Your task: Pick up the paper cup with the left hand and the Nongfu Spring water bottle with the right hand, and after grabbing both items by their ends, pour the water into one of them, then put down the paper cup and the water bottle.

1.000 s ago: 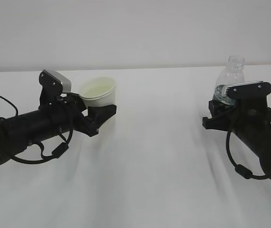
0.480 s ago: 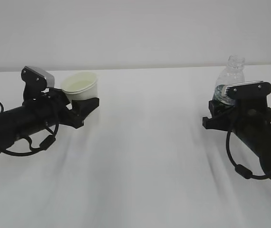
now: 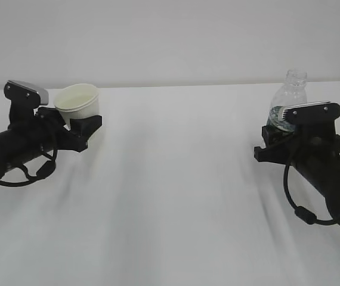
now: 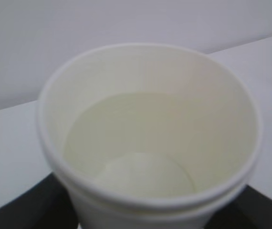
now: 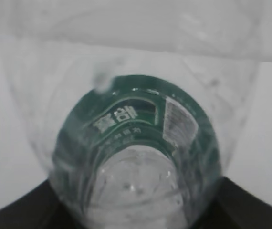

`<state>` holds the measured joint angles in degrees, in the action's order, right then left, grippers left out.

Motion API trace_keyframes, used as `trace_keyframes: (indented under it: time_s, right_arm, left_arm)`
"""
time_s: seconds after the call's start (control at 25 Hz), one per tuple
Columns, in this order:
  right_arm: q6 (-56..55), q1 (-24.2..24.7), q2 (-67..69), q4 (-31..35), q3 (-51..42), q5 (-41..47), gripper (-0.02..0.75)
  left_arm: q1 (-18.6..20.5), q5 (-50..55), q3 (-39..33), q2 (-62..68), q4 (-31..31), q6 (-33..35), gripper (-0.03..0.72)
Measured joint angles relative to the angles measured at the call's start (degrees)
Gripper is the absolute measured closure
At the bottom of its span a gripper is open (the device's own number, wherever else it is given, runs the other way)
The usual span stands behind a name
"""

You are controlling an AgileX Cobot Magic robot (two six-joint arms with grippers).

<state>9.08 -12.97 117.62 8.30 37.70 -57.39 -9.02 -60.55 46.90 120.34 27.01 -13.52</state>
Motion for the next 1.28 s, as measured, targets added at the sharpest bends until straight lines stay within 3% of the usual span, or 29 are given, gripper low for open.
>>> trace_keyframes:
  time_s: [1.28]
  right_arm:
    - [0.0,0.0,0.0,-0.27,0.0,-0.1,0.318]
  left_arm:
    - [8.75,2.69,0.0,0.0,-9.91,6.83,0.205]
